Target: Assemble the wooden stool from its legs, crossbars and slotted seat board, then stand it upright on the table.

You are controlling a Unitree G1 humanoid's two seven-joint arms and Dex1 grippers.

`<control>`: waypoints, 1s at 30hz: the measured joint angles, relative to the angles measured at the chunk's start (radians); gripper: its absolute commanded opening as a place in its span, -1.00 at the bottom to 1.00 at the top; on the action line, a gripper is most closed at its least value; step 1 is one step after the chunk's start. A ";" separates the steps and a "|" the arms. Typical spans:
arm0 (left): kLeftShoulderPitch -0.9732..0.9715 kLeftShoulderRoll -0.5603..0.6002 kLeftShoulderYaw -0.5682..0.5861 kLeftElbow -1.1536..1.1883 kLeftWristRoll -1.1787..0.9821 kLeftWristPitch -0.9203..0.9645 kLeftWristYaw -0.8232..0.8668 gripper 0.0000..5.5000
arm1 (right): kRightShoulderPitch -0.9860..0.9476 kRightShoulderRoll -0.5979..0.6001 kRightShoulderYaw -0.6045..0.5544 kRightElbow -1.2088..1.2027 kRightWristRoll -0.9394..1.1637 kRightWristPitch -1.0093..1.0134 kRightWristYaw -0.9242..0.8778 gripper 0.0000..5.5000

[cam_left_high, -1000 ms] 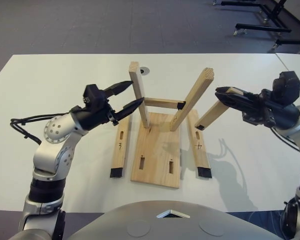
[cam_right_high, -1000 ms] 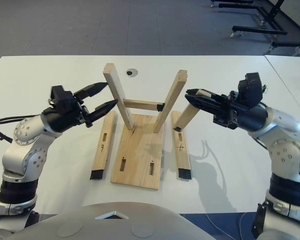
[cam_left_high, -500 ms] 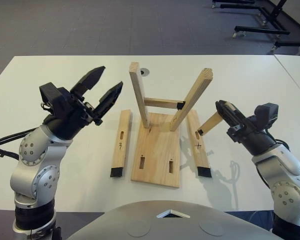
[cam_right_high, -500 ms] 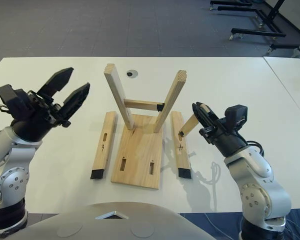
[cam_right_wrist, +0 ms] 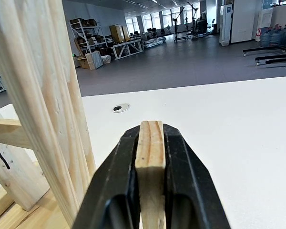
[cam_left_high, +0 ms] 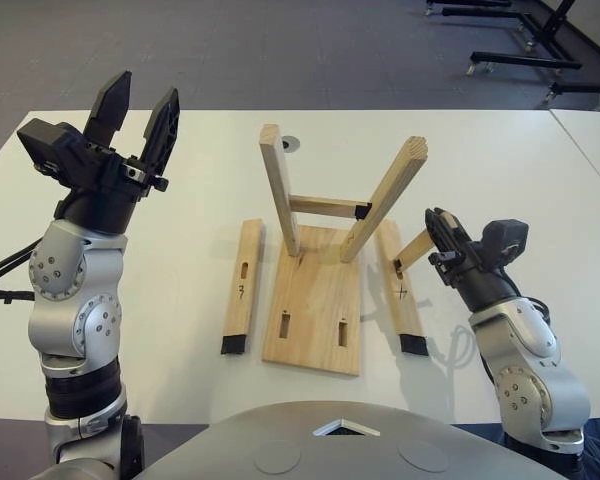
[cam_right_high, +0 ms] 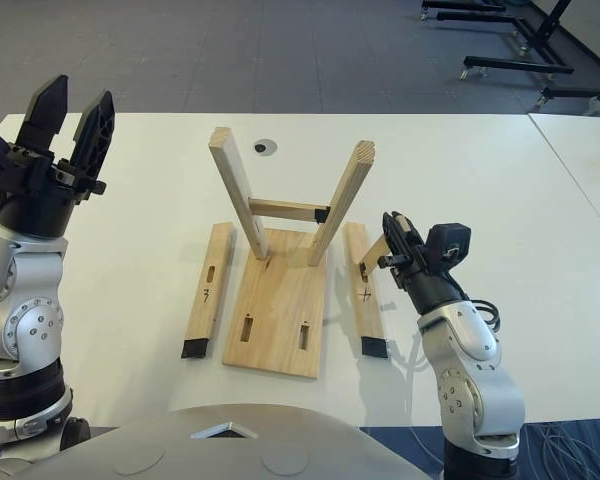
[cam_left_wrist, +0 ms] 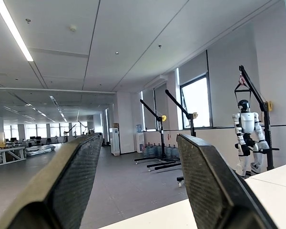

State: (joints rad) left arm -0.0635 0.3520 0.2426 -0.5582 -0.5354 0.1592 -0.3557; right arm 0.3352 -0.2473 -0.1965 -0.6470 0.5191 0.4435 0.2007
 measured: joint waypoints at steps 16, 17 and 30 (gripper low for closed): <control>-0.008 0.001 0.008 0.021 0.031 -0.041 -0.003 0.04 | 0.025 -0.014 -0.070 0.023 0.091 -0.005 0.042 -0.86; -0.008 0.001 0.008 0.025 0.032 -0.046 -0.003 0.04 | 0.025 -0.015 -0.078 0.023 0.104 0.001 0.044 -0.86; -0.008 -0.007 0.010 0.053 0.035 -0.084 -0.005 0.04 | -0.041 -0.058 -0.110 0.006 0.171 0.022 0.087 -0.86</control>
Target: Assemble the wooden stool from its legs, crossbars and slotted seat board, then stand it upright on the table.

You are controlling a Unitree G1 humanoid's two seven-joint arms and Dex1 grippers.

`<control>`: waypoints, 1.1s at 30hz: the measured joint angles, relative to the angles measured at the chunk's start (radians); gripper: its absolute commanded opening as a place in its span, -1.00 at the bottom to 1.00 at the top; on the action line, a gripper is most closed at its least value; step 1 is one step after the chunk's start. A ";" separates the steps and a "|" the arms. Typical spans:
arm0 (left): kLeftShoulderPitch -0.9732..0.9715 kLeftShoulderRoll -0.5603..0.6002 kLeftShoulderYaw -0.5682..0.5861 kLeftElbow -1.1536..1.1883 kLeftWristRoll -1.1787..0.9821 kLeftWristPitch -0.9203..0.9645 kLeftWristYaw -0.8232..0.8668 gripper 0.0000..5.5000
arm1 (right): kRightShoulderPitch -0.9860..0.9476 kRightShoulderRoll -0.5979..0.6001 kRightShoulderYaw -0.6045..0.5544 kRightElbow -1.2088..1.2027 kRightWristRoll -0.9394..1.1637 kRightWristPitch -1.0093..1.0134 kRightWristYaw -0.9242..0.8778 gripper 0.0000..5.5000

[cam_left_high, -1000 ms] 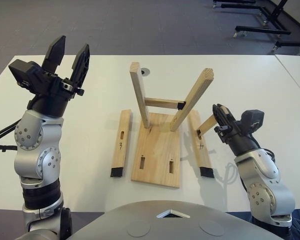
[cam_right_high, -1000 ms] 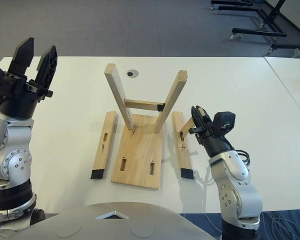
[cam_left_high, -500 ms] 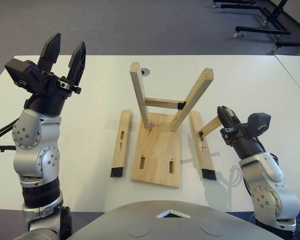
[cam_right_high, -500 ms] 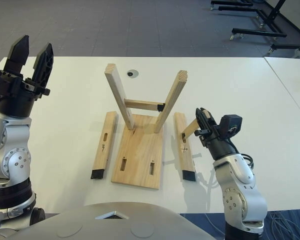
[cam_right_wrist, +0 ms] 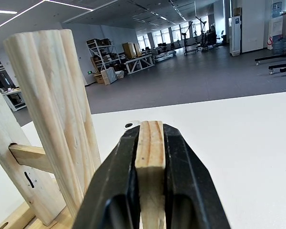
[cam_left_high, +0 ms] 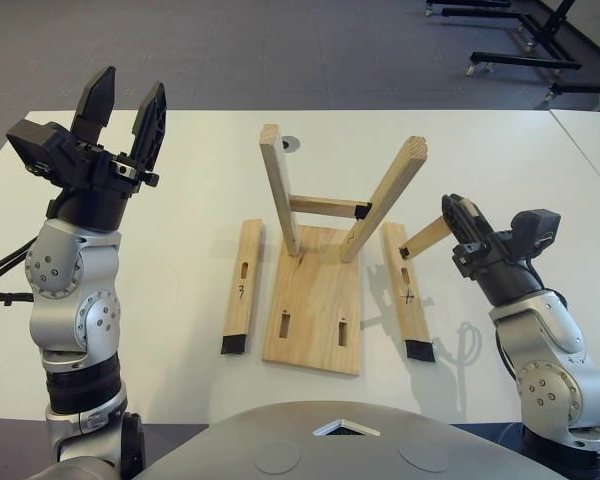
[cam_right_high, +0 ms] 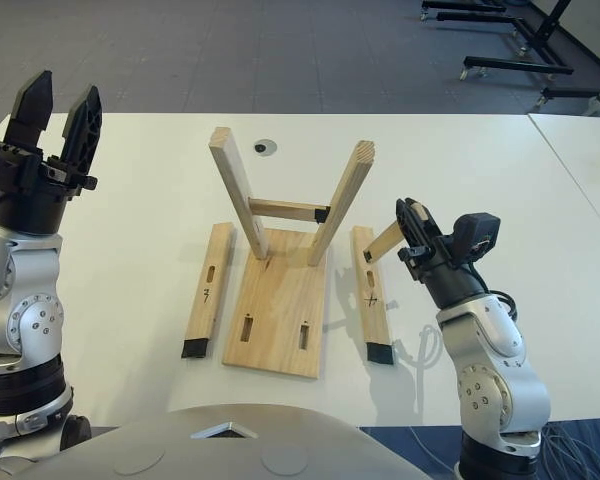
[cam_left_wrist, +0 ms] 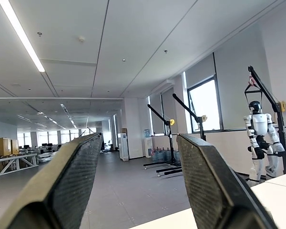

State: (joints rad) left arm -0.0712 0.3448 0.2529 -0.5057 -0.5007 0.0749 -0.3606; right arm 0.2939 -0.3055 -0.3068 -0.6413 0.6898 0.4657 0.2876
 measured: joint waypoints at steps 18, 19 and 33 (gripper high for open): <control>0.012 0.003 -0.005 -0.001 0.000 0.011 -0.012 0.04 | 0.117 0.038 0.052 -0.062 -0.012 0.014 -0.077 -0.86; 0.012 0.004 -0.005 -0.001 0.000 0.012 -0.012 0.04 | 0.113 0.040 0.053 -0.070 -0.009 0.017 -0.086 -0.86; 0.012 0.010 -0.008 -0.015 0.000 0.023 -0.011 0.04 | 0.090 0.015 0.024 -0.121 0.057 0.092 -0.183 -0.86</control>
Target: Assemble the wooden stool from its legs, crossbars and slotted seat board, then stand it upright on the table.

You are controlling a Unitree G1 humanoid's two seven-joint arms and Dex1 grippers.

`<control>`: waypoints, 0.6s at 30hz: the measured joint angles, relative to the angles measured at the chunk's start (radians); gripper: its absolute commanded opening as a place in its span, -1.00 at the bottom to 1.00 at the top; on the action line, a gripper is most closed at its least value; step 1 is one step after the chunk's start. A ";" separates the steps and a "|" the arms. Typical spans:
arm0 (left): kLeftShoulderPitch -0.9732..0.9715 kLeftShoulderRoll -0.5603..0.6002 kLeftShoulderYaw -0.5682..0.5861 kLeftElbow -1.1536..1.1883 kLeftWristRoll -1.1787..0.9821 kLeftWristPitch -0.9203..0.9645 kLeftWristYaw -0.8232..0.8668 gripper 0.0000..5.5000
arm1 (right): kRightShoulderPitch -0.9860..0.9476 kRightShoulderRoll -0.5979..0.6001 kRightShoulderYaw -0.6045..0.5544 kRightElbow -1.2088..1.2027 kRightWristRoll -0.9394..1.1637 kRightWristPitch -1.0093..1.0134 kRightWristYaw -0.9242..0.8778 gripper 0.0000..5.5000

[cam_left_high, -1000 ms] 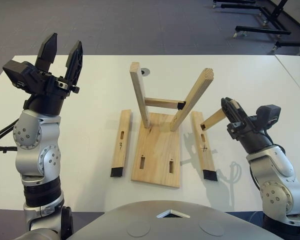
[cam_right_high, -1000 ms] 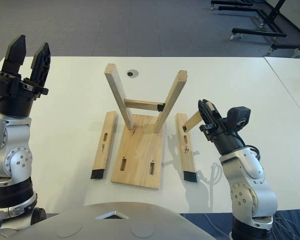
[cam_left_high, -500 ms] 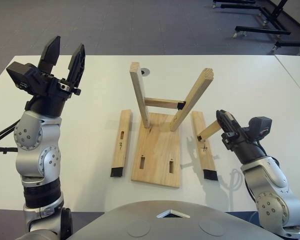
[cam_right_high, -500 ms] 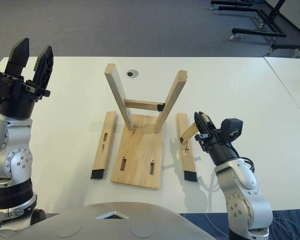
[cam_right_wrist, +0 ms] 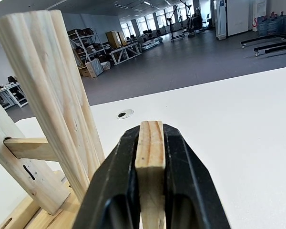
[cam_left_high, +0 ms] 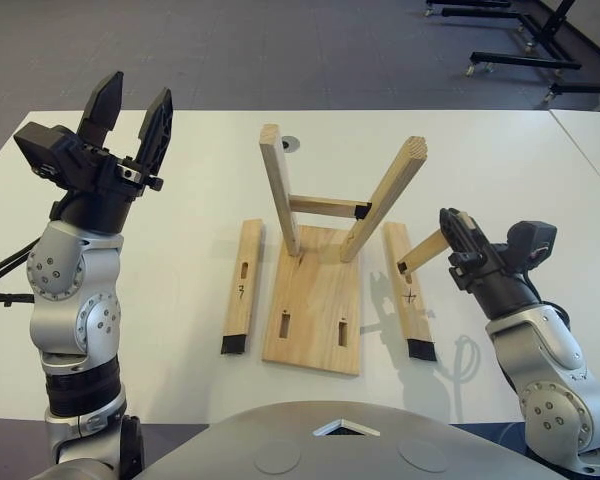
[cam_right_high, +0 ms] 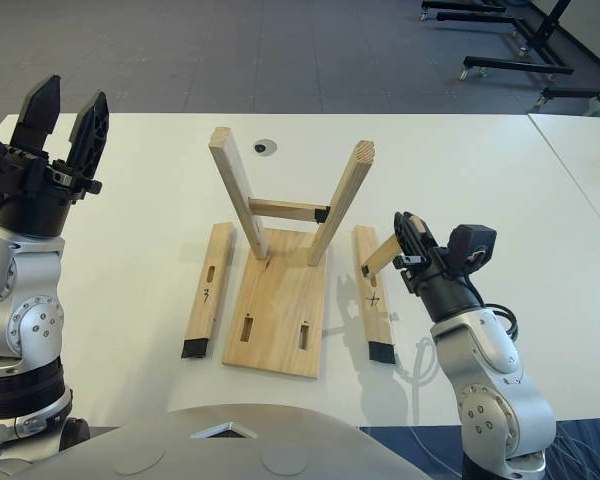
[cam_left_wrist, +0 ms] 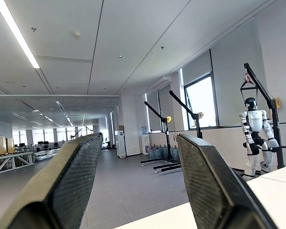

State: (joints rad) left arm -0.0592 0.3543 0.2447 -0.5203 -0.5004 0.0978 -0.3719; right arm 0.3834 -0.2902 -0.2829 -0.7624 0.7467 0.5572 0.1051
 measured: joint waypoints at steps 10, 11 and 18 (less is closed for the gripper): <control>-0.001 0.004 -0.008 0.000 0.000 0.005 -0.009 0.04 | 0.004 0.022 0.010 0.016 -0.050 -0.018 -0.017 -0.86; -0.001 0.004 -0.009 0.000 0.000 0.005 -0.009 0.04 | 0.003 0.023 0.015 0.017 -0.061 -0.018 -0.017 -0.86; -0.002 0.004 -0.015 0.000 0.000 0.010 -0.009 0.04 | 0.019 0.024 0.017 0.030 -0.099 -0.036 -0.005 -0.86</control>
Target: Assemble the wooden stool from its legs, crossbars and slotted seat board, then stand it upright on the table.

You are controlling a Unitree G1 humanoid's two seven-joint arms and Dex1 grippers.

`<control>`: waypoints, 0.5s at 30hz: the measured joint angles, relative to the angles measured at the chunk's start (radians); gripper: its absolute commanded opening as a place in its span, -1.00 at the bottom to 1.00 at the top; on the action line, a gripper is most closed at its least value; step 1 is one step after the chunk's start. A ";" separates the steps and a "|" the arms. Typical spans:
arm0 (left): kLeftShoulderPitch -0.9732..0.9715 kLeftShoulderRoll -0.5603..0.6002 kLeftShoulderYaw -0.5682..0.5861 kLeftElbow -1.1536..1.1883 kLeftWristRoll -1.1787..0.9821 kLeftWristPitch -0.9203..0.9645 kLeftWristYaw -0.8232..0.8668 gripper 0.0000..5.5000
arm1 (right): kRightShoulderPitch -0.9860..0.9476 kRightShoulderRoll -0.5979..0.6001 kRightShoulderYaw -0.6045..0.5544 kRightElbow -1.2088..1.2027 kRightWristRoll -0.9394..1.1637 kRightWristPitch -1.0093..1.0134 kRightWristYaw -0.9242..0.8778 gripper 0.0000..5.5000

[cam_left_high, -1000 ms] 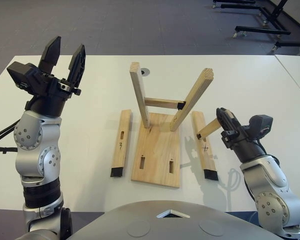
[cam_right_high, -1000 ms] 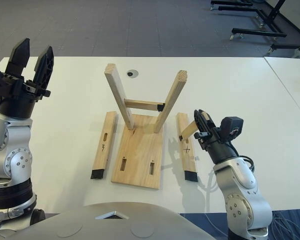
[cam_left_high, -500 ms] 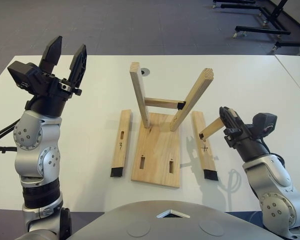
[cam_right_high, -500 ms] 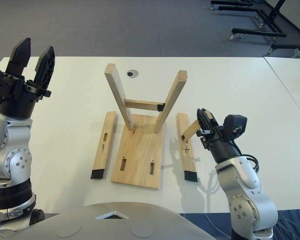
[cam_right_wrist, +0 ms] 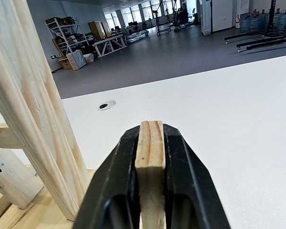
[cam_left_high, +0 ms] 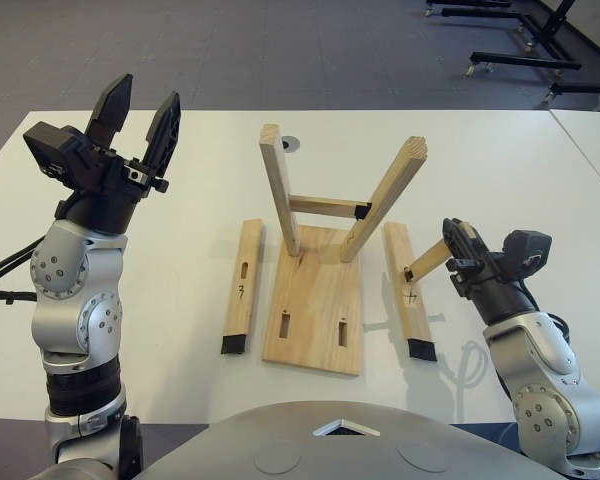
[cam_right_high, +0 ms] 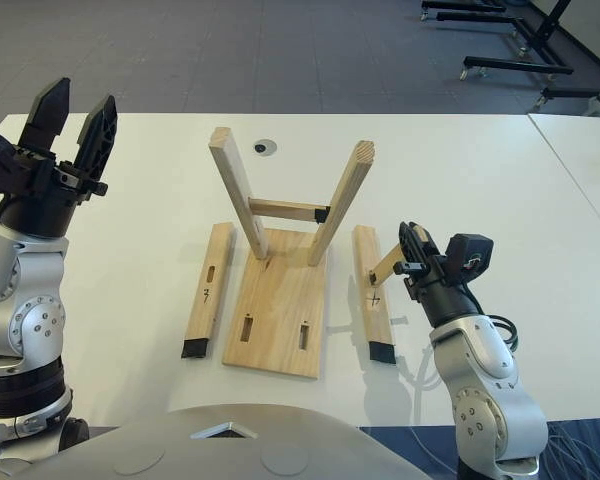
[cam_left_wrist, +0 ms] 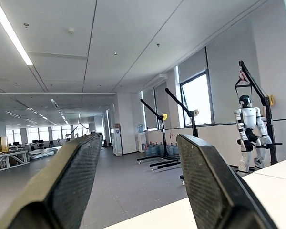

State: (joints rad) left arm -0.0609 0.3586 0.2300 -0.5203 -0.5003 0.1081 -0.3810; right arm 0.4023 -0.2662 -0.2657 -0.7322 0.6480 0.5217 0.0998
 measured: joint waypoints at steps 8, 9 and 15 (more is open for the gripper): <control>-0.017 0.004 -0.016 0.000 0.000 0.005 -0.003 0.04 | 0.002 0.007 0.024 0.029 -0.028 -0.042 0.036 -0.86; -0.019 0.004 -0.016 0.000 0.000 0.007 -0.006 0.04 | 0.007 0.008 0.029 0.032 -0.037 -0.049 0.038 -0.86; -0.021 0.005 -0.018 0.000 0.000 0.015 -0.008 0.04 | 0.021 0.015 0.053 0.051 -0.077 -0.095 0.040 -0.86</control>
State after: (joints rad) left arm -0.0822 0.3640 0.2125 -0.5202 -0.5001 0.1229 -0.3893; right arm 0.4234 -0.2513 -0.2128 -0.6814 0.5707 0.4269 0.1397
